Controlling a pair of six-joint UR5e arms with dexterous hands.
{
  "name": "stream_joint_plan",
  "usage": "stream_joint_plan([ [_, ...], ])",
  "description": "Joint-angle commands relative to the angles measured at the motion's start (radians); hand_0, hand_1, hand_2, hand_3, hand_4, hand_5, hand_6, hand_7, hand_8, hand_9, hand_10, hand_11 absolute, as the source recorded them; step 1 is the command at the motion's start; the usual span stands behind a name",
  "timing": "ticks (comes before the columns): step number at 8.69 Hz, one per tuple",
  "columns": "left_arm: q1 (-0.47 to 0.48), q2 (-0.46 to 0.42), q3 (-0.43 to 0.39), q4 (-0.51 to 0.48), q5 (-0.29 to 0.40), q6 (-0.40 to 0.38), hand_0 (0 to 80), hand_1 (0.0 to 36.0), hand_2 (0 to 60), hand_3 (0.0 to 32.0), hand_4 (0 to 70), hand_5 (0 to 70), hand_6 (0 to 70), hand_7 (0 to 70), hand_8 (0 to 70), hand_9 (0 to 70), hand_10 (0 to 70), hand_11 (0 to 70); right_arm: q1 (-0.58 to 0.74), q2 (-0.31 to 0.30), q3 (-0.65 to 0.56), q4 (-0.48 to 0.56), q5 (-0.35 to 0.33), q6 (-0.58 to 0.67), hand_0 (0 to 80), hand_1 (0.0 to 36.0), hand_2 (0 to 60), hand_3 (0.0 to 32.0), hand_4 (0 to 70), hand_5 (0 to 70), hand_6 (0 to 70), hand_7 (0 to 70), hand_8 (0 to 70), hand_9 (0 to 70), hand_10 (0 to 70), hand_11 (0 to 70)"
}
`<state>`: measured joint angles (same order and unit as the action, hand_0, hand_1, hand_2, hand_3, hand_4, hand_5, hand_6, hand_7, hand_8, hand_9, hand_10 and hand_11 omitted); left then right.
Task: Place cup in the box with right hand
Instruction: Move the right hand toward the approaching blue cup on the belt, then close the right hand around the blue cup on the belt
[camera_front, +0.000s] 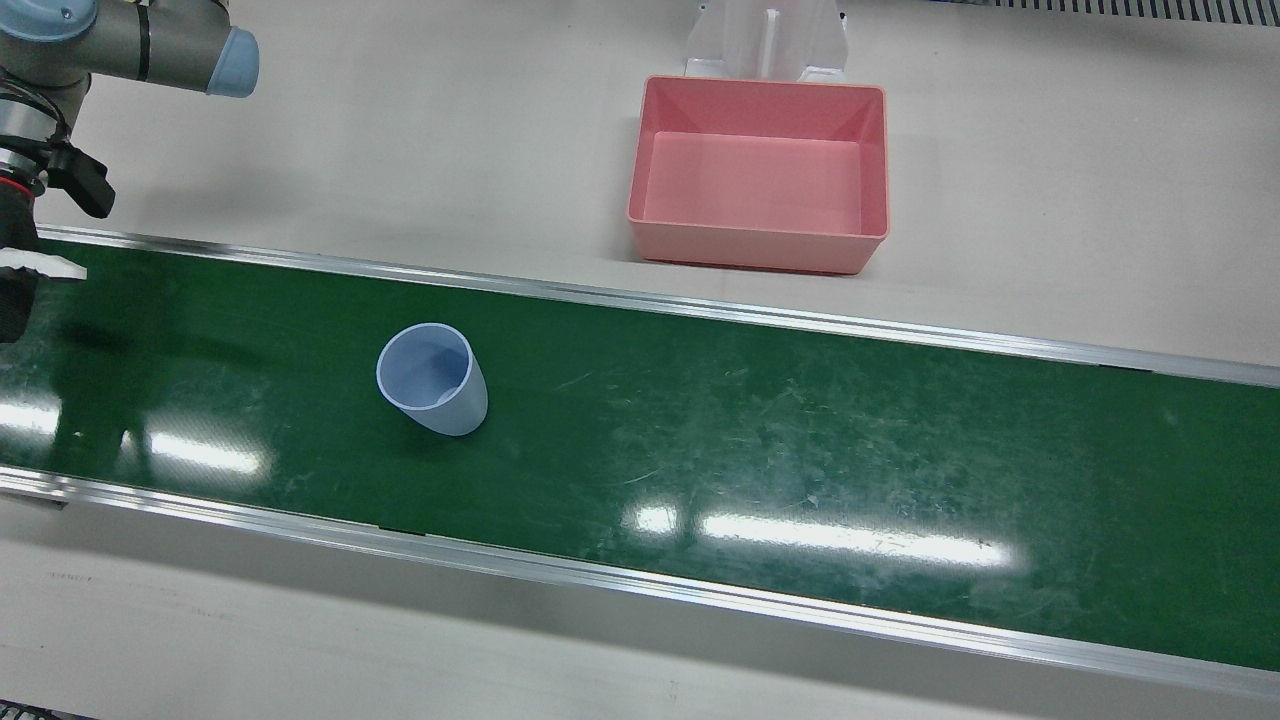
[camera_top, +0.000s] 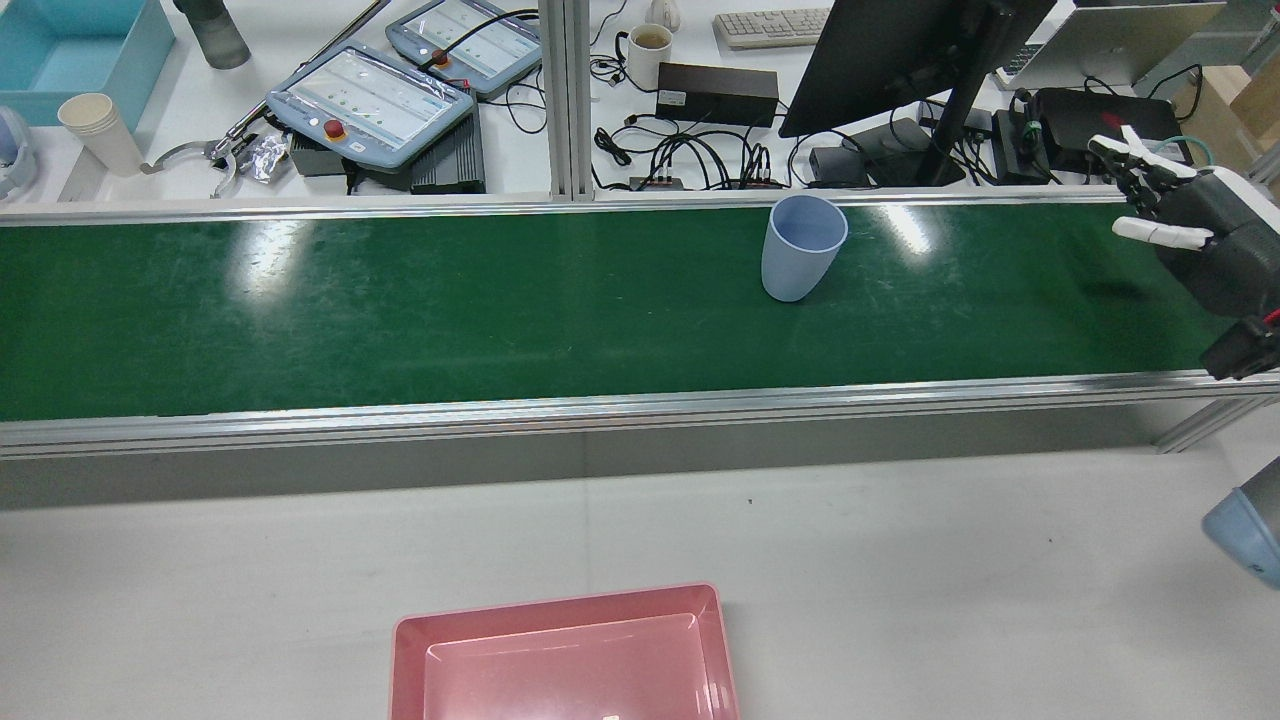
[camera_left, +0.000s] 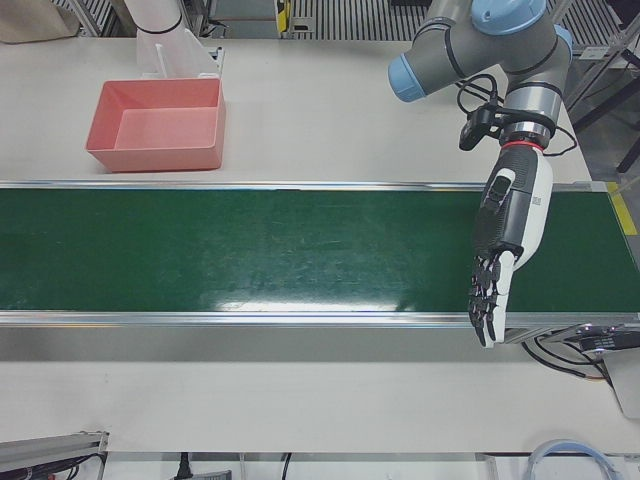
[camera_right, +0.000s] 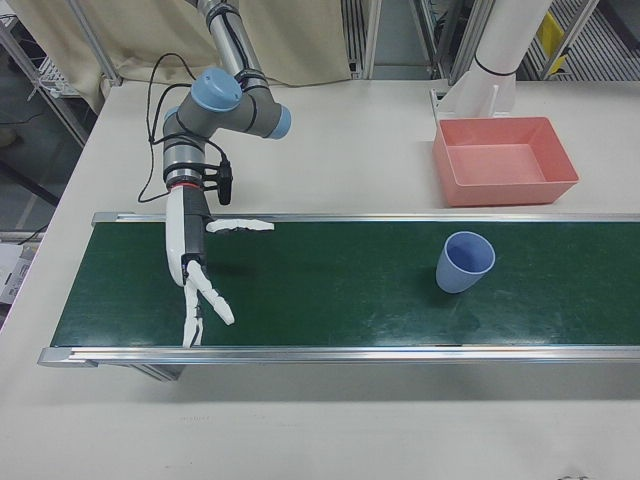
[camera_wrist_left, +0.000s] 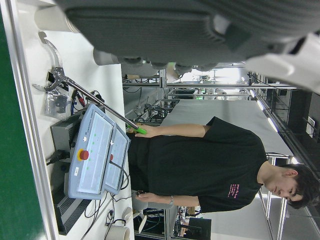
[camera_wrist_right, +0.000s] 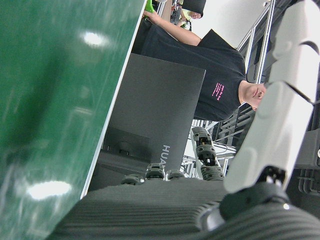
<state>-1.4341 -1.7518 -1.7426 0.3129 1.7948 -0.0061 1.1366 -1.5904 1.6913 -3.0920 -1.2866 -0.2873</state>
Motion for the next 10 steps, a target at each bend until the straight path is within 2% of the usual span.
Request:
stream_joint_plan([
  [1, 0.000, 0.000, -0.002, 0.002, 0.000, 0.000, 0.0, 0.0, 0.0, 0.0, 0.0, 0.0, 0.0, 0.0, 0.0, 0.0, 0.0, 0.0, -0.047, 0.001, 0.010, -0.001, 0.010, 0.000, 46.6, 16.2, 11.3, 0.0, 0.0, 5.2, 0.9, 0.0, 4.1, 3.7, 0.0, 0.0],
  [10, 0.000, 0.000, 0.000, 0.000, 0.000, 0.000, 0.0, 0.0, 0.0, 0.0, 0.0, 0.0, 0.0, 0.0, 0.0, 0.0, 0.0, 0.0, -0.081, 0.000, 0.034, -0.001, 0.012, 0.000, 46.9, 17.0, 12.4, 0.0, 0.0, 5.4, 0.9, 0.0, 3.8, 3.6, 0.0, 0.0],
])
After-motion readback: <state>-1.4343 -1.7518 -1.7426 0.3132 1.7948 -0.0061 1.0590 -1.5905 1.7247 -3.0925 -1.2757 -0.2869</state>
